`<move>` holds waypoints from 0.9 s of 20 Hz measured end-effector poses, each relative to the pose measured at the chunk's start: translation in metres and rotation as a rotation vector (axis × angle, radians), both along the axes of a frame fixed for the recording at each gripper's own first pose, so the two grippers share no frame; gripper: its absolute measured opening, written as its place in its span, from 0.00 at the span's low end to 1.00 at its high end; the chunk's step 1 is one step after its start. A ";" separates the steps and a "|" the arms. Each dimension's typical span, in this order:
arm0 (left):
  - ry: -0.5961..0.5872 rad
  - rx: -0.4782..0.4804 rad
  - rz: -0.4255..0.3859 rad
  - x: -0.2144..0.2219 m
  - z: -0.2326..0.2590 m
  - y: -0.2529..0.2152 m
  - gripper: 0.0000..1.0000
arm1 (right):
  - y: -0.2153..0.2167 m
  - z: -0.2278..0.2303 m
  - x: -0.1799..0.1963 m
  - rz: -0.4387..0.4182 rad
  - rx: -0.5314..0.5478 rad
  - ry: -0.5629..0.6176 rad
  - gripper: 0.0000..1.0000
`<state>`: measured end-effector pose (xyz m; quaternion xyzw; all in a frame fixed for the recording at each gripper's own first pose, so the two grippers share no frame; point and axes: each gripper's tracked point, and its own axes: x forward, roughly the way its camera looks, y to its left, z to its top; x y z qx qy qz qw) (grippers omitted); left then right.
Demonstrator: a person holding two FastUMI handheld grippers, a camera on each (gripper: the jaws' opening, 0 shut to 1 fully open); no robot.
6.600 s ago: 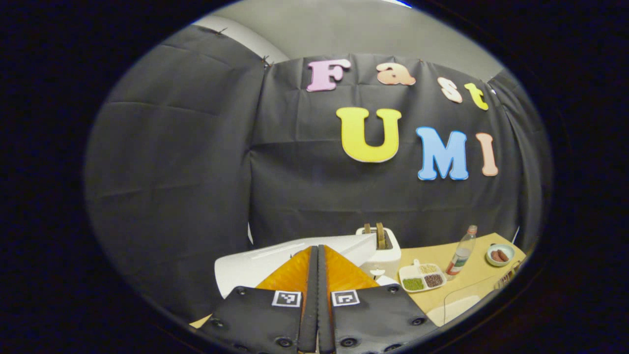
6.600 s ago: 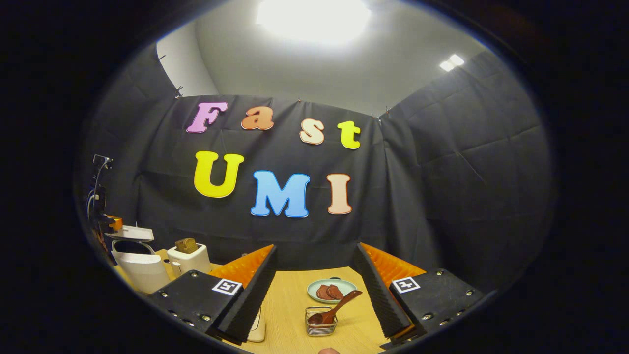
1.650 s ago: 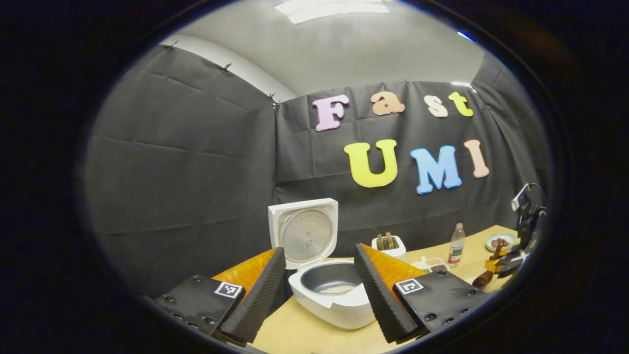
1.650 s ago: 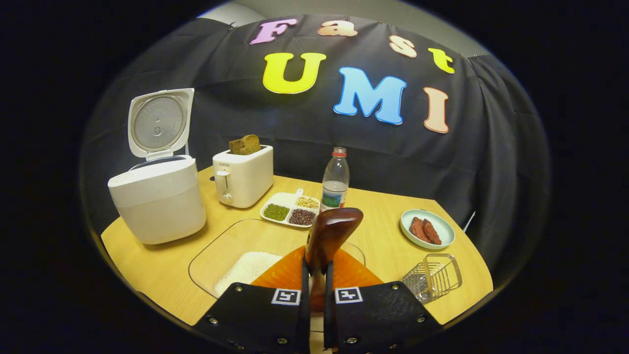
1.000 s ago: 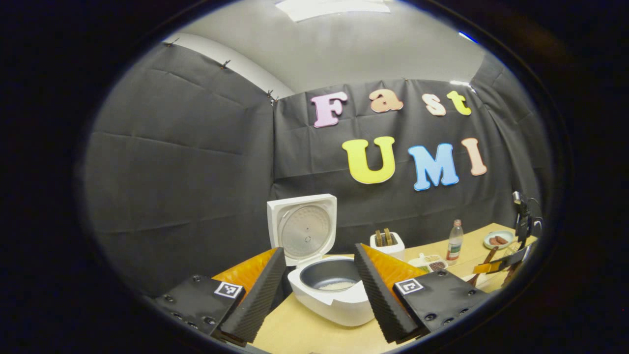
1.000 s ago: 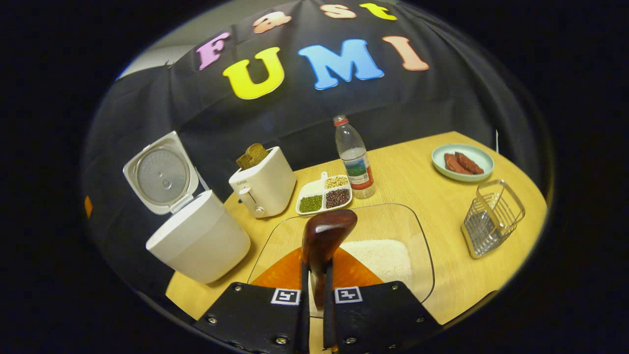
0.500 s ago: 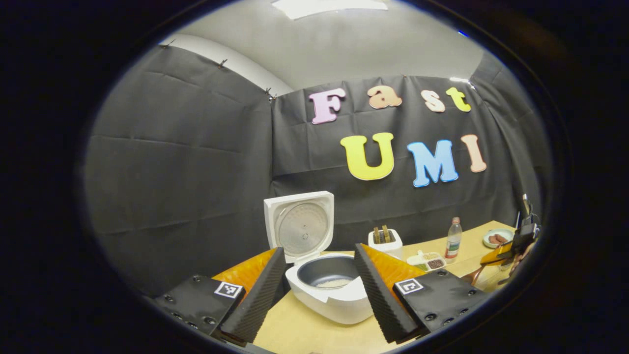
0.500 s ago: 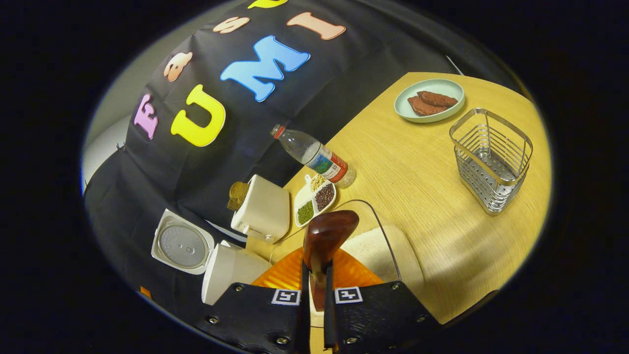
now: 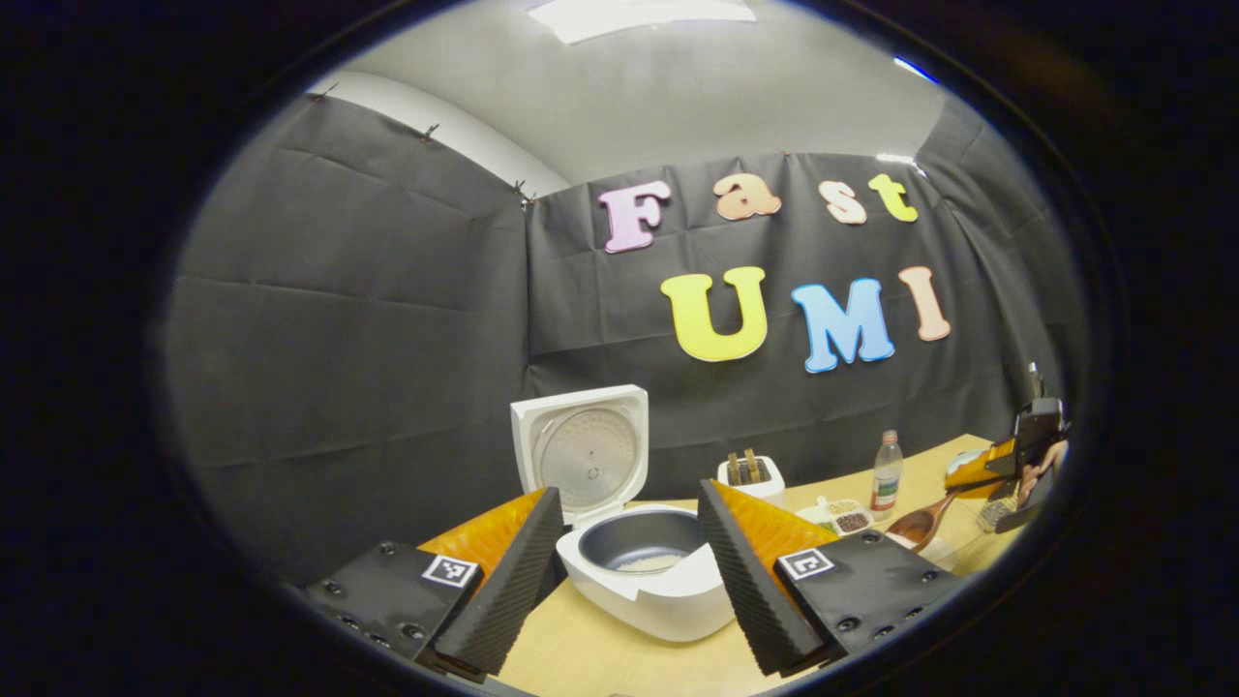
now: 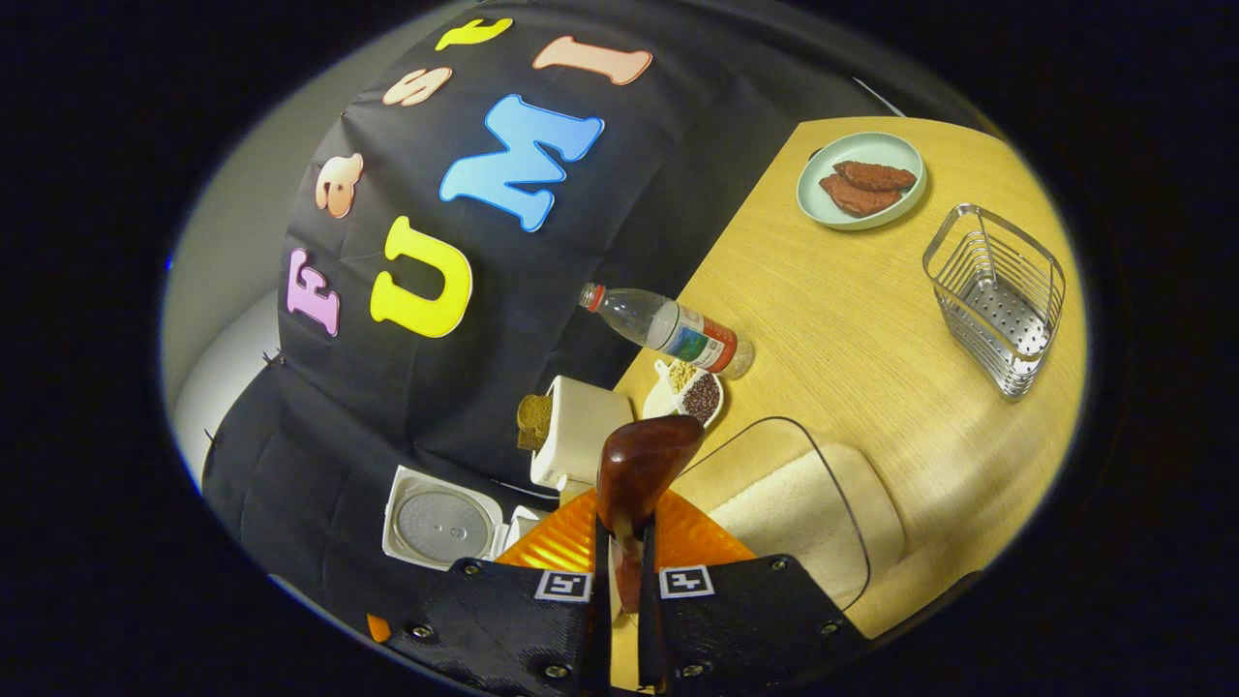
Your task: Close the left gripper, press the button to open the rice cooker; take a wooden spoon from the chopstick holder with the right hand, scoop a spoonful of rice and pour it into the rice cooker, then put the wooden spoon back into the chopstick holder.
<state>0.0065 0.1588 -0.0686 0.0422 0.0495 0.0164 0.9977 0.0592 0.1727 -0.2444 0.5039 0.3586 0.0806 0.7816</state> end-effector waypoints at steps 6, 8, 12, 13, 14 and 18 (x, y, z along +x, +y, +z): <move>0.003 -0.014 0.025 -0.001 -0.005 0.020 0.97 | 0.032 0.031 0.013 -0.002 0.162 -0.003 0.11; 0.004 -0.019 0.036 -0.001 -0.006 0.029 0.97 | 0.044 0.040 0.020 0.003 0.193 -0.013 0.11; 0.010 -0.023 0.058 -0.007 -0.011 0.049 0.97 | 0.072 0.058 0.030 0.030 0.231 -0.035 0.11; 0.013 -0.026 0.065 -0.007 -0.014 0.054 0.97 | 0.080 0.061 0.031 0.038 0.238 -0.038 0.11; 0.015 -0.028 0.072 -0.009 -0.014 0.059 0.97 | 0.088 0.062 0.033 0.046 0.241 -0.039 0.11; 0.018 -0.040 0.108 -0.020 -0.017 0.083 1.00 | 0.119 0.067 0.037 0.085 0.232 -0.045 0.11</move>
